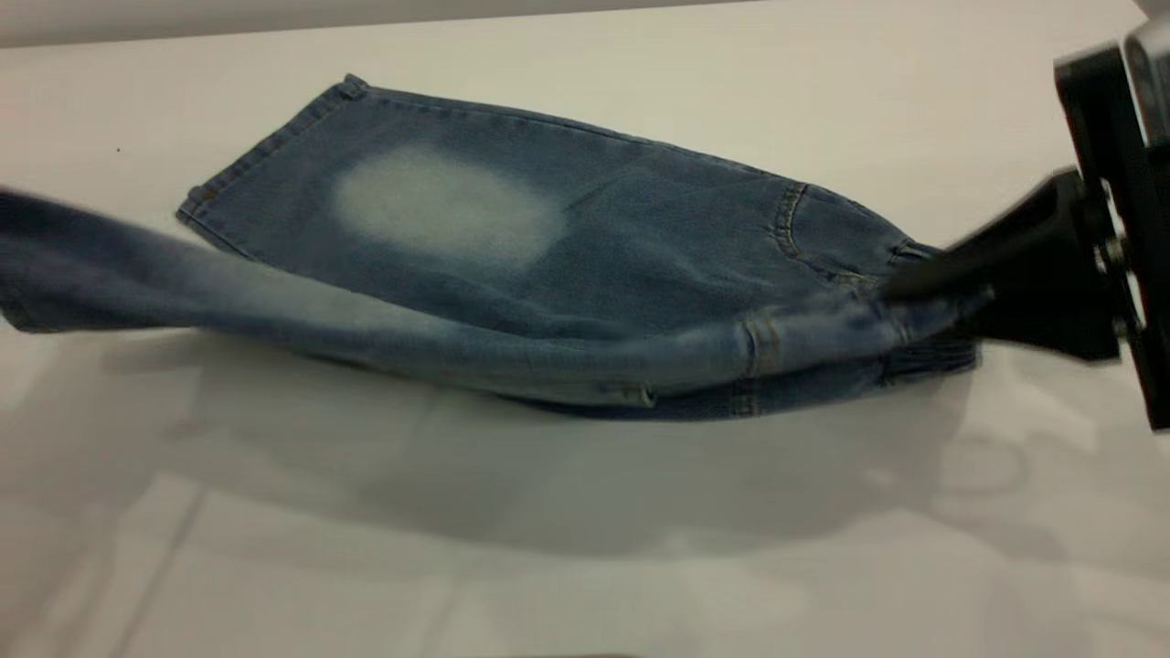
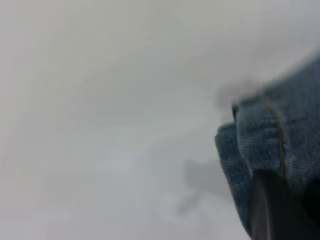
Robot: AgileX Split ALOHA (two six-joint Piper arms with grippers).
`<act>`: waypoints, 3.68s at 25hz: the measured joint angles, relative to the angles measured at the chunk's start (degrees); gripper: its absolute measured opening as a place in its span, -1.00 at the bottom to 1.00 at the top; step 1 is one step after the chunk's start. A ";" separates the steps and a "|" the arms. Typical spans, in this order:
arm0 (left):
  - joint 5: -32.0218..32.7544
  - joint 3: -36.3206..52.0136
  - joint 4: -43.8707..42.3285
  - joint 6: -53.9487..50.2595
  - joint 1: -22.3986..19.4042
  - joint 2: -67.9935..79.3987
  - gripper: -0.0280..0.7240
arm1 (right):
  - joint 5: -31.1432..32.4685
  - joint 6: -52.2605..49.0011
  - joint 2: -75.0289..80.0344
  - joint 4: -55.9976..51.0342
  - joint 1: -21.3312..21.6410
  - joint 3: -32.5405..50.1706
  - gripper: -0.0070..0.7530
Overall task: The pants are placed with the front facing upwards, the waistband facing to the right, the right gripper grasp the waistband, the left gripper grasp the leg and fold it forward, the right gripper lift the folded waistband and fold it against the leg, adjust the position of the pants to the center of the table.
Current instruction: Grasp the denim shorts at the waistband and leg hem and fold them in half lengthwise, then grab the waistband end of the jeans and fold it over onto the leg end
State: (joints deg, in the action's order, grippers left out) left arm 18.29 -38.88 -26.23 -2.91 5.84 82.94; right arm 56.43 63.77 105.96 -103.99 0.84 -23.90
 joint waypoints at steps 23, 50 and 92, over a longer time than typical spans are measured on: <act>-4.26 -41.83 -0.97 -3.36 5.59 39.87 -0.58 | -18.87 -27.82 10.64 0.24 0.00 -21.29 -0.85; 0.67 -43.92 -0.99 -20.67 9.18 42.87 0.02 | -11.44 -32.18 11.71 0.49 0.39 -27.37 0.21; -0.34 -43.97 -0.99 -15.59 12.01 42.69 0.02 | -24.17 -41.93 17.37 20.16 -2.22 -27.47 0.35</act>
State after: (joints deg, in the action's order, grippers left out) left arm 17.96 -82.84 -27.22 -18.49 17.85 125.64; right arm 32.26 21.84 123.33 -83.82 -1.38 -51.38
